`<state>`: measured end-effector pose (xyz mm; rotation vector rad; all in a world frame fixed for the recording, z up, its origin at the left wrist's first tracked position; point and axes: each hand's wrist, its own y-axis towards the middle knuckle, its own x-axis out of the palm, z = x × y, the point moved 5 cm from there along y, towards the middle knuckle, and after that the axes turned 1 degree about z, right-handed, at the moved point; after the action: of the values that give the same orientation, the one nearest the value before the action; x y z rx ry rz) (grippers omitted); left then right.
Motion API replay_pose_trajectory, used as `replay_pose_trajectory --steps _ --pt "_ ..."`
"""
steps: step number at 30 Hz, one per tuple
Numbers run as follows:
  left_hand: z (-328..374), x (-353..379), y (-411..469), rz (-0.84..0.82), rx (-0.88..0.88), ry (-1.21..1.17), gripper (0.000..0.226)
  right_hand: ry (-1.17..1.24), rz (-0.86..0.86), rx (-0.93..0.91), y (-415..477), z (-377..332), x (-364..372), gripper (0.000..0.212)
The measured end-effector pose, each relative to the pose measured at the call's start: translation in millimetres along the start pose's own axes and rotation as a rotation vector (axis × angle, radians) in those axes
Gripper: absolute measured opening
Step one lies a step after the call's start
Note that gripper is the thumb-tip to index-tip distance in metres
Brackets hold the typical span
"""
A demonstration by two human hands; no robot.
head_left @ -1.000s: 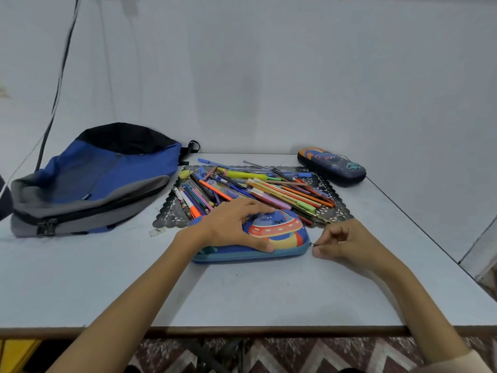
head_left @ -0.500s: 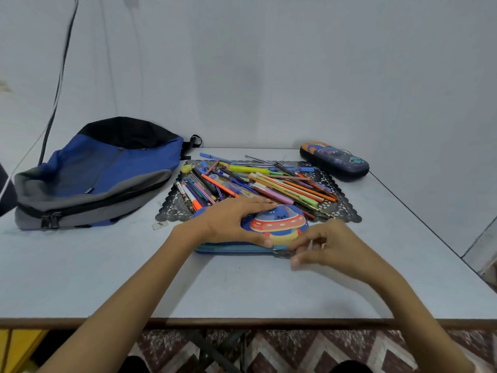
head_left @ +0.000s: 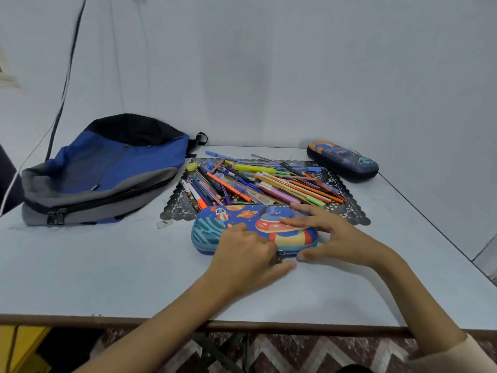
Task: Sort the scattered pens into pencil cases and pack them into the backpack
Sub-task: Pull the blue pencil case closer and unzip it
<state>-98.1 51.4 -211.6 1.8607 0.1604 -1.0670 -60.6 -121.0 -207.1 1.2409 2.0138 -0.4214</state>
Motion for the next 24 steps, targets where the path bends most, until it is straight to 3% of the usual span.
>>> replay_pose_trajectory --steps 3,9,14,24 --pt "4 2 1 -0.035 -0.046 0.06 0.045 0.035 -0.007 0.002 1 -1 0 0.066" --pt "-7 0 -9 -0.068 -0.063 -0.06 0.036 0.079 0.013 0.003 1 -1 1 0.065" --pt "-34 -22 -33 -0.03 -0.151 -0.091 0.031 0.181 0.013 0.014 0 1 4 0.064" --pt "-104 -45 -79 -0.034 -0.296 -0.054 0.03 0.143 0.012 0.023 3 3 1 0.062"
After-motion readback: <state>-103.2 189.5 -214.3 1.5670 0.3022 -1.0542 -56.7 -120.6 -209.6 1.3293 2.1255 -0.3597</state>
